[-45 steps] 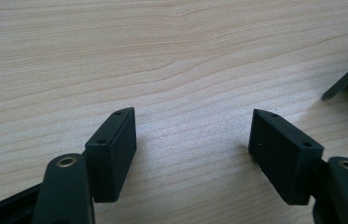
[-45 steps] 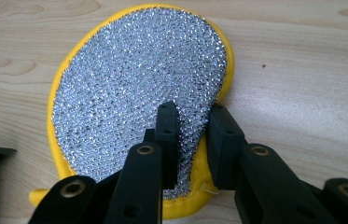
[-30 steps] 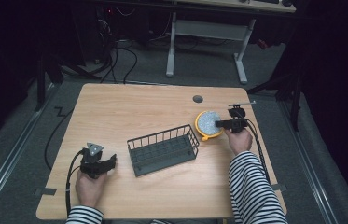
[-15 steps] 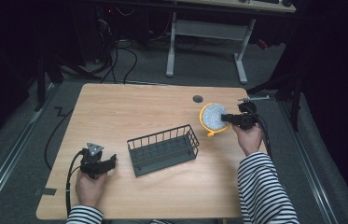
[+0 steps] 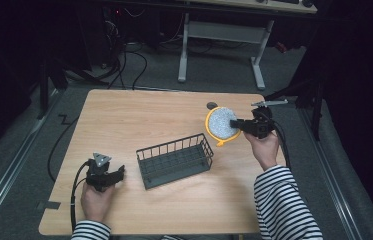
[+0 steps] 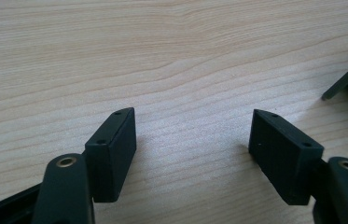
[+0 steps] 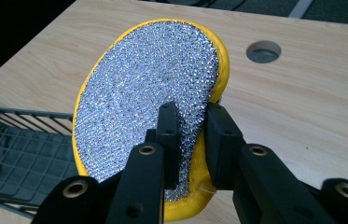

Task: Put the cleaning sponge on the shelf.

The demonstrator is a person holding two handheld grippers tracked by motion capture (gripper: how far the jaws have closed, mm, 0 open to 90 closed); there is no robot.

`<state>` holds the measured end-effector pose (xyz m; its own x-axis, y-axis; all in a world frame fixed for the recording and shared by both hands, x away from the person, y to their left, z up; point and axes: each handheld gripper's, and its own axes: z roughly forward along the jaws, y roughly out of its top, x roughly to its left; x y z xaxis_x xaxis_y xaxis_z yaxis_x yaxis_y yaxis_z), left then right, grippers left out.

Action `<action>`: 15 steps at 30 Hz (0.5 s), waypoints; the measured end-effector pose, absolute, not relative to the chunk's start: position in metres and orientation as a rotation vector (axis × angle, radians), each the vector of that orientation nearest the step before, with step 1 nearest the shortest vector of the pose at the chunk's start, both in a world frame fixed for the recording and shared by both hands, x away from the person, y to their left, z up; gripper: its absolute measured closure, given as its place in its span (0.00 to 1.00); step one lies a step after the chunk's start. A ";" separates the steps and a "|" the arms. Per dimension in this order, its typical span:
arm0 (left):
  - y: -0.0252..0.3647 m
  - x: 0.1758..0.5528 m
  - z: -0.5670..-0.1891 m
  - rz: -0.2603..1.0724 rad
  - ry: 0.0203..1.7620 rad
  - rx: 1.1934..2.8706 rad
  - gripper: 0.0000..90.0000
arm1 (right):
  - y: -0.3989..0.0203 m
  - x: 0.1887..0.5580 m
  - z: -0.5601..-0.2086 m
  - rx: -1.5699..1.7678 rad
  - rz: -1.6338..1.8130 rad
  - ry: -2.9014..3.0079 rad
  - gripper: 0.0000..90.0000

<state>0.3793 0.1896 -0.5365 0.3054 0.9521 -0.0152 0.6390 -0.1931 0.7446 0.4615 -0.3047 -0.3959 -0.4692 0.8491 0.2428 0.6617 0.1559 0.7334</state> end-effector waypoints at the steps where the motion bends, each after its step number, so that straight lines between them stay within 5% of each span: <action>1: 0.190 0.379 -0.536 0.613 1.411 1.921 0.36 | -0.303 0.461 -0.394 1.463 1.219 2.208 0.86; 15: 0.190 0.379 -0.536 0.613 1.411 1.921 0.36 | -0.275 0.453 -0.386 1.376 1.299 2.265 0.86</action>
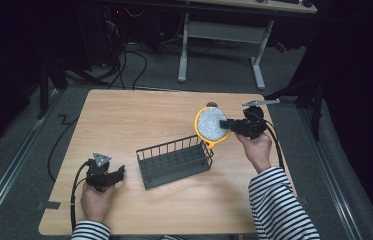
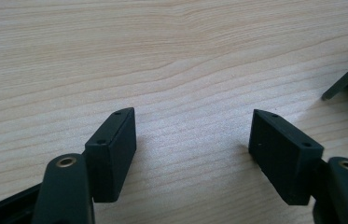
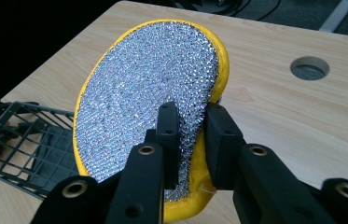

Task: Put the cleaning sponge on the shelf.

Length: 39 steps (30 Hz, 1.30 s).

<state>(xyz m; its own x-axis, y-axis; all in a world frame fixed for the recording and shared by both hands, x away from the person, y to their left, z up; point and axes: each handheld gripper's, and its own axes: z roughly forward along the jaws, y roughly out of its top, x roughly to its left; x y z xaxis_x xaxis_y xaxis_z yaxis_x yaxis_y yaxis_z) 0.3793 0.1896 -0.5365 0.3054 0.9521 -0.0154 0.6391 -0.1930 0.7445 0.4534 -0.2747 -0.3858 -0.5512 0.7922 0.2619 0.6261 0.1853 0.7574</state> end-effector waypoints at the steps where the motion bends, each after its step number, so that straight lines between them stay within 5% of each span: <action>1: 0.190 0.379 -0.536 0.613 1.412 1.921 0.36 | -0.273 0.453 -0.385 1.369 1.302 2.268 0.86; 39: 0.190 0.379 -0.537 0.613 1.411 1.921 0.36 | -0.215 0.448 -0.412 1.213 1.207 2.373 0.84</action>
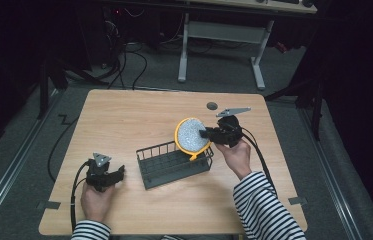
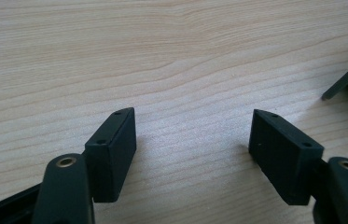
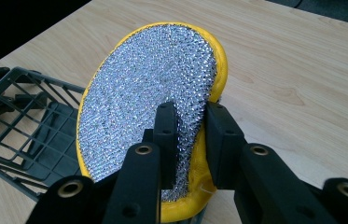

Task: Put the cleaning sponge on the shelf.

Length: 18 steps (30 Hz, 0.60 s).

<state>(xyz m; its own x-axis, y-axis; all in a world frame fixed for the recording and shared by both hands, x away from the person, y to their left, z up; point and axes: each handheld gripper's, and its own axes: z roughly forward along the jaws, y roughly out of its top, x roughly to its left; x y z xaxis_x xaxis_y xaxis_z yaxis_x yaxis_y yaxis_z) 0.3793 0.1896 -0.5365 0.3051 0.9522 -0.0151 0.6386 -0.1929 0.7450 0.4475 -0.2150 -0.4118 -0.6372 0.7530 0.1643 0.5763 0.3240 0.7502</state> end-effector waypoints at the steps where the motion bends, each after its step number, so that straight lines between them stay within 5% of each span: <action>1: 0.190 0.379 -0.536 0.613 1.411 1.921 0.36 | -0.214 0.447 -0.412 1.203 1.206 2.379 0.84; 18: 0.190 0.379 -0.537 0.614 1.412 1.921 0.36 | -0.210 0.442 -0.423 1.191 1.242 2.390 0.83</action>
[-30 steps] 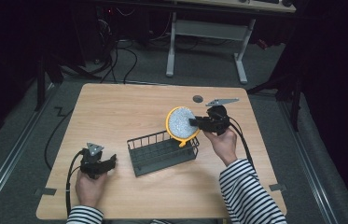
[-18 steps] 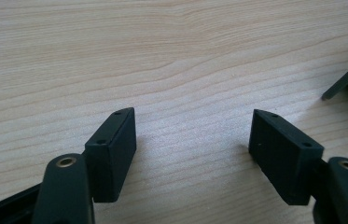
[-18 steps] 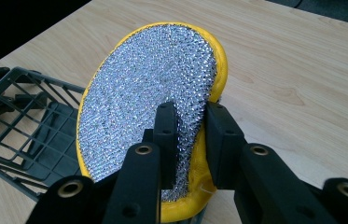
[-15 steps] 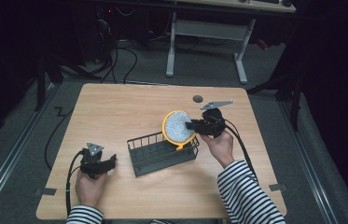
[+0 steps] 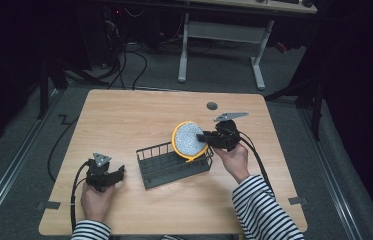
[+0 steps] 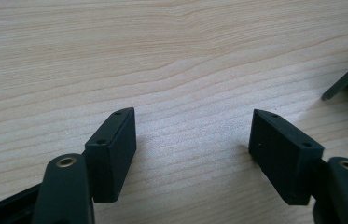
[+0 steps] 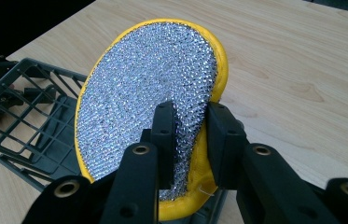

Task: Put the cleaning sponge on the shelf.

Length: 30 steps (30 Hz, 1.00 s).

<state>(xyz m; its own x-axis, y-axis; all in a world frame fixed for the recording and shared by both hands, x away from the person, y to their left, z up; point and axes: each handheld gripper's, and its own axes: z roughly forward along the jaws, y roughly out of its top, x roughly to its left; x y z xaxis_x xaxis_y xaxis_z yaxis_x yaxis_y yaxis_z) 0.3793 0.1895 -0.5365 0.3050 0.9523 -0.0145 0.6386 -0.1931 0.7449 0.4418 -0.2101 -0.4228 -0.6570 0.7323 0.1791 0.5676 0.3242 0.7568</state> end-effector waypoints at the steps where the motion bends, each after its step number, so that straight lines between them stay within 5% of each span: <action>1: 0.189 0.379 -0.537 0.614 1.412 1.921 0.36 | -0.209 0.441 -0.423 1.190 1.242 2.392 0.83; 30: 0.190 0.379 -0.537 0.614 1.412 1.921 0.36 | -0.203 0.434 -0.442 1.159 1.181 2.484 0.81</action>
<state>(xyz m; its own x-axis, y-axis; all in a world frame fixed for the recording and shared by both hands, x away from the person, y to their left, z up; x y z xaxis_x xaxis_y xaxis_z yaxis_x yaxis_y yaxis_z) 0.3793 0.1895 -0.5365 0.3048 0.9523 -0.0145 0.6387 -0.1931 0.7448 0.4343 -0.2032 -0.4418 -0.6881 0.7040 0.1757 0.5807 0.3892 0.7151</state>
